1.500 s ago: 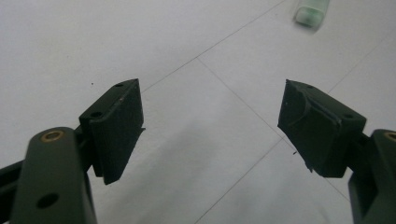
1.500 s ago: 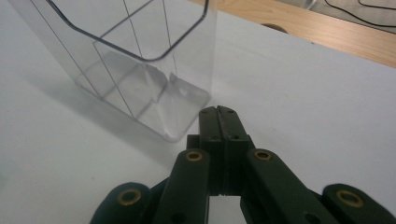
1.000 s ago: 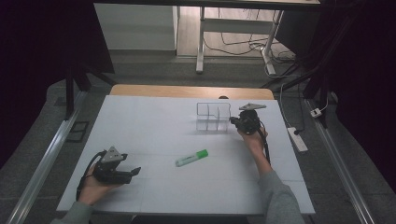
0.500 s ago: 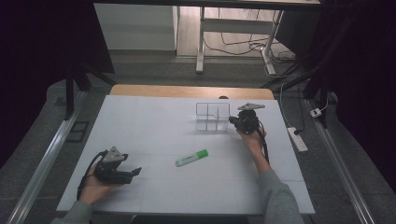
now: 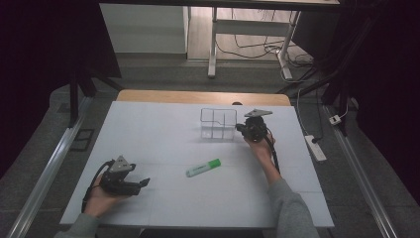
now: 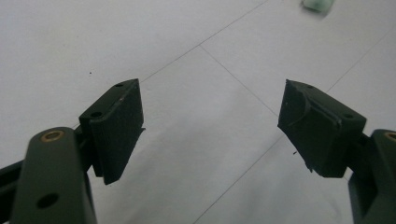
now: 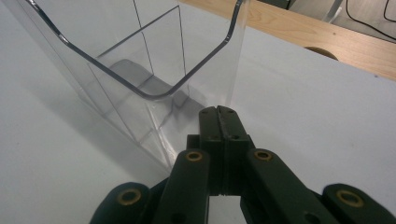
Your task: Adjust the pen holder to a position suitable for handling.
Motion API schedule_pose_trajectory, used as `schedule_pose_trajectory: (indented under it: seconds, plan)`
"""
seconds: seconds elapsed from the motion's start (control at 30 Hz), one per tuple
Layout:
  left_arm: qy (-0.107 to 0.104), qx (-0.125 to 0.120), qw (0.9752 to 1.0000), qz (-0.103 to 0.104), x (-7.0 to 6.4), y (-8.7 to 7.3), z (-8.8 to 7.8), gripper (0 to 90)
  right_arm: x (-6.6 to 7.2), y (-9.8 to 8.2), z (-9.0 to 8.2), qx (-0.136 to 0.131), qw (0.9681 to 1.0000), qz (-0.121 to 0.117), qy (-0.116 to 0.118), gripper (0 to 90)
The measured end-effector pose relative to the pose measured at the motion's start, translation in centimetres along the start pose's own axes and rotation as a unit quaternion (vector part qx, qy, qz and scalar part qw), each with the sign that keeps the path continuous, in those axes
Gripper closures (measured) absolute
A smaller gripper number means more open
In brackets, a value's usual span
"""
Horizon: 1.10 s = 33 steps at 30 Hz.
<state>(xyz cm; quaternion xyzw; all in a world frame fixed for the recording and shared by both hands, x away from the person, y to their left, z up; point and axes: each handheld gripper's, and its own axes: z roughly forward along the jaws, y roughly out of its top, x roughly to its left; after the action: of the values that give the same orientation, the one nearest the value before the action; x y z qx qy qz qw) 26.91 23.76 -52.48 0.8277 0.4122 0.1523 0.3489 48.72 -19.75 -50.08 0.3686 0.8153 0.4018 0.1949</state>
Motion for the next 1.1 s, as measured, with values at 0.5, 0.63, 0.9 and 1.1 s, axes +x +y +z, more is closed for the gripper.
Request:
schedule_pose_trajectory:
  seconds: [0.5,0.63,0.9,1.1]
  plan:
    - [0.002,0.003,1.0,0.0,0.1,-0.2,0.1,22.4,1.3,0.8,1.5,0.002,1.0,-0.009,0.002,89.3]
    - [0.003,0.005,1.0,-0.001,0.2,-0.2,0.1,22.3,1.5,0.9,1.8,0.002,0.9999,-0.01,0.005,89.3]
    - [0.006,0.008,1.0,0.001,0.3,-0.3,0.2,22.3,2.1,1.2,2.6,0.003,0.9998,-0.019,0.009,89.3]
    - [0.008,0.005,1.0,-0.001,0.5,-0.5,0.0,22.3,2.1,1.5,2.1,0.002,0.9998,-0.019,0.002,89.3]
